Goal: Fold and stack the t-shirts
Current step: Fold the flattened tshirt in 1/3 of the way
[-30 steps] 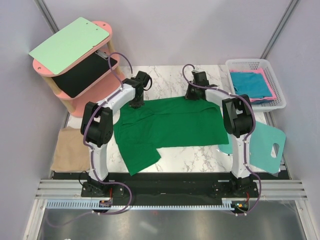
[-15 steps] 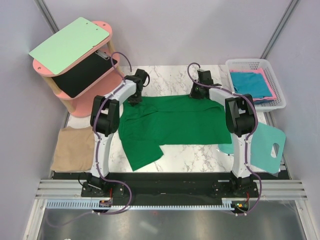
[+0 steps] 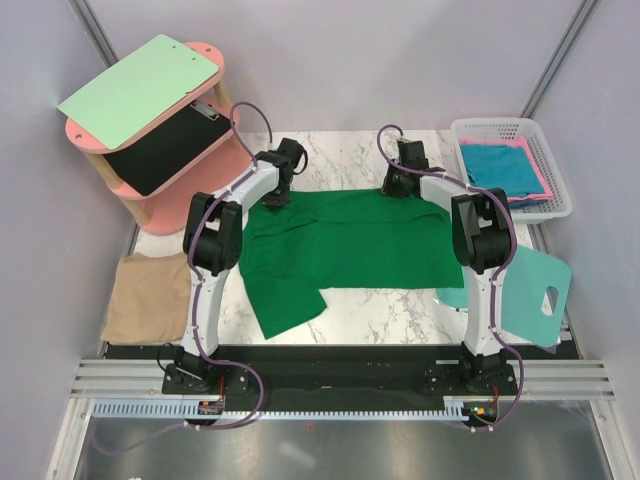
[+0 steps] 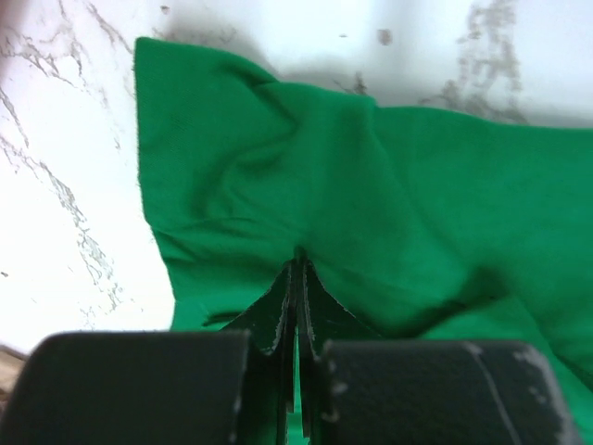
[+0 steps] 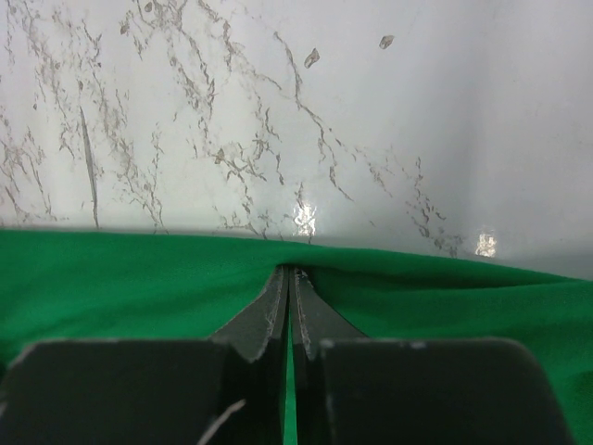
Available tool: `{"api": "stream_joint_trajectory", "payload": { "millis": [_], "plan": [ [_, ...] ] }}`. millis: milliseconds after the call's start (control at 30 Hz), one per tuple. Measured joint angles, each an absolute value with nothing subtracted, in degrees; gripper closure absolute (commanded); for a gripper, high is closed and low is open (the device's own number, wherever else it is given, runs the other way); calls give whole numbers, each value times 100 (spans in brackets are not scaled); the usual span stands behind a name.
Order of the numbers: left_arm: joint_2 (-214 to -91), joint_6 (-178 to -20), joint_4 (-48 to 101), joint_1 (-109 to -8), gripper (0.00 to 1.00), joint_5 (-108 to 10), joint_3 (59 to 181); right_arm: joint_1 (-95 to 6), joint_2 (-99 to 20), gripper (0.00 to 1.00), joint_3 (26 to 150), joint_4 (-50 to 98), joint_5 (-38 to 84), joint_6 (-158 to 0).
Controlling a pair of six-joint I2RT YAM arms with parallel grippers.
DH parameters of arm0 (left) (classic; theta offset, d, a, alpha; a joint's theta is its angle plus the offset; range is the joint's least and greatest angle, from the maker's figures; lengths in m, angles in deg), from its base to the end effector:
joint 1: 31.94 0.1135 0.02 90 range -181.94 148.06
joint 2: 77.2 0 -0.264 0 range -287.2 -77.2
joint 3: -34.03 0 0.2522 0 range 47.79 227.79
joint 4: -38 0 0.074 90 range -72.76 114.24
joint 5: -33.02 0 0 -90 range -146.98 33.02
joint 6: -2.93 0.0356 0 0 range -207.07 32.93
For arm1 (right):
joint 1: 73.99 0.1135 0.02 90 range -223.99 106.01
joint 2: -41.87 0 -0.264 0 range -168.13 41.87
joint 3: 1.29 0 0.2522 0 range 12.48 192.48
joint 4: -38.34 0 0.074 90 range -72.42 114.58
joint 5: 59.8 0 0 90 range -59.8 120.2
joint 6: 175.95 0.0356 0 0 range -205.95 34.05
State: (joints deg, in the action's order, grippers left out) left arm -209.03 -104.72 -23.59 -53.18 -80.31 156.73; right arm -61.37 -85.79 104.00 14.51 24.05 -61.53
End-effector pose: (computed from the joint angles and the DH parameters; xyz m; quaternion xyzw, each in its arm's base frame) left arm 0.4528 -0.1609 0.1695 -0.0036 0.9661 0.1334 0.2210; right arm 0.4776 0.1108 0.1476 0.0753 0.9236 0.1655 0.3374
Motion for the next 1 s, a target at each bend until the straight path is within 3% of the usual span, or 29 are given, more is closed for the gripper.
{"api": "stream_joint_trajectory", "payload": {
  "millis": [600, 1000],
  "plan": [
    [-20656, -10474, -2114, -5584, 98, -7806, 15426, -6142, -8579, 92, 10400, 1451, 2381, -6153],
    [-19631, -10481, -1940, -5886, 98, -7432, 14167, -6142, -8579, 92, 10400, 1453, 2381, -6153]
  ]
}}
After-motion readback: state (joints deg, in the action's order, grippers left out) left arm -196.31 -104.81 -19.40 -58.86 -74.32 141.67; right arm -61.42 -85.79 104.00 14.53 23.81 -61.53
